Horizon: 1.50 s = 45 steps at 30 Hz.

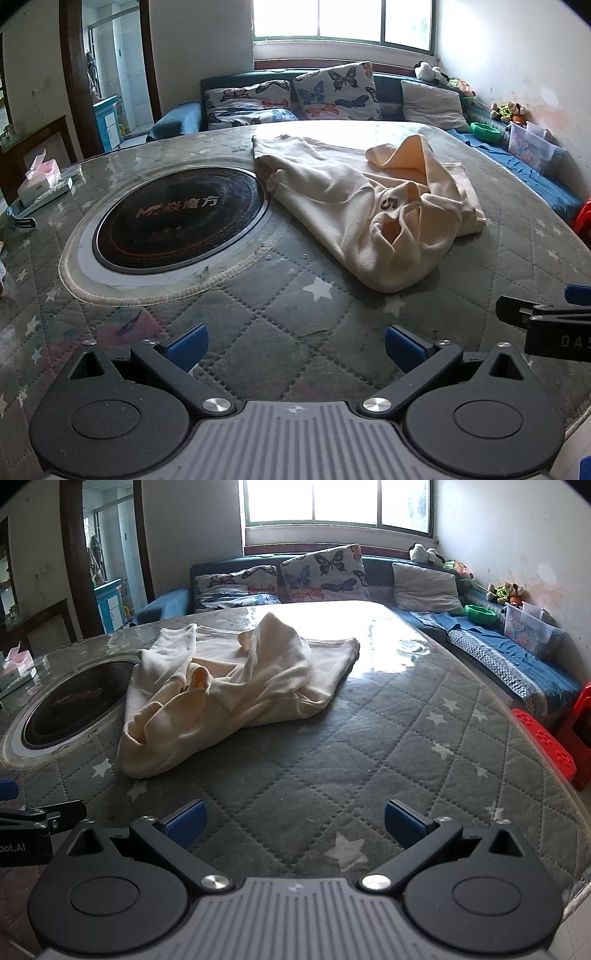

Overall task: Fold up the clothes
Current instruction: 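Move both grippers toward the crumpled cream shirt on the table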

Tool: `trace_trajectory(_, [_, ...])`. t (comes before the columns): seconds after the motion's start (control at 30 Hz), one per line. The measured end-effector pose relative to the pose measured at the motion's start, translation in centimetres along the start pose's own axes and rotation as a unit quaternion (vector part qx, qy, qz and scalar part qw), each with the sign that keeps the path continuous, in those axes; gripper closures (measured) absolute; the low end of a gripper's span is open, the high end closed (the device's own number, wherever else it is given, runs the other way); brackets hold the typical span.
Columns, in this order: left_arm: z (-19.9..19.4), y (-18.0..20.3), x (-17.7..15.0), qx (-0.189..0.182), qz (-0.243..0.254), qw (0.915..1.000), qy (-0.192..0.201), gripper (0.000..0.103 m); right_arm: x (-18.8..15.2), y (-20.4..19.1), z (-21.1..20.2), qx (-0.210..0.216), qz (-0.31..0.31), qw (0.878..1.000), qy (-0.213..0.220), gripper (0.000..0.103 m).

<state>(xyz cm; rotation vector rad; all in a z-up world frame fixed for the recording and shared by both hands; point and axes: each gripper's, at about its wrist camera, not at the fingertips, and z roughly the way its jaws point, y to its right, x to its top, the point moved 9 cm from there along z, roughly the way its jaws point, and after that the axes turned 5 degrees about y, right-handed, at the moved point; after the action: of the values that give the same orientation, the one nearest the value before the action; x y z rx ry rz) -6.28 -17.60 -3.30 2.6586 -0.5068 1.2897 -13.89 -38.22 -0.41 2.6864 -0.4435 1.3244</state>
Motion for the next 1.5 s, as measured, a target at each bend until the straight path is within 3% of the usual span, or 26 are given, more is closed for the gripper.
trace_trajectory(1.5, [2.3, 1.9, 1.3, -0.014, 0.029, 0.9994, -0.016, 0.000, 1.2, -0.8, 1.8, 0.009, -0.020, 1.000, -0.006, 0.000])
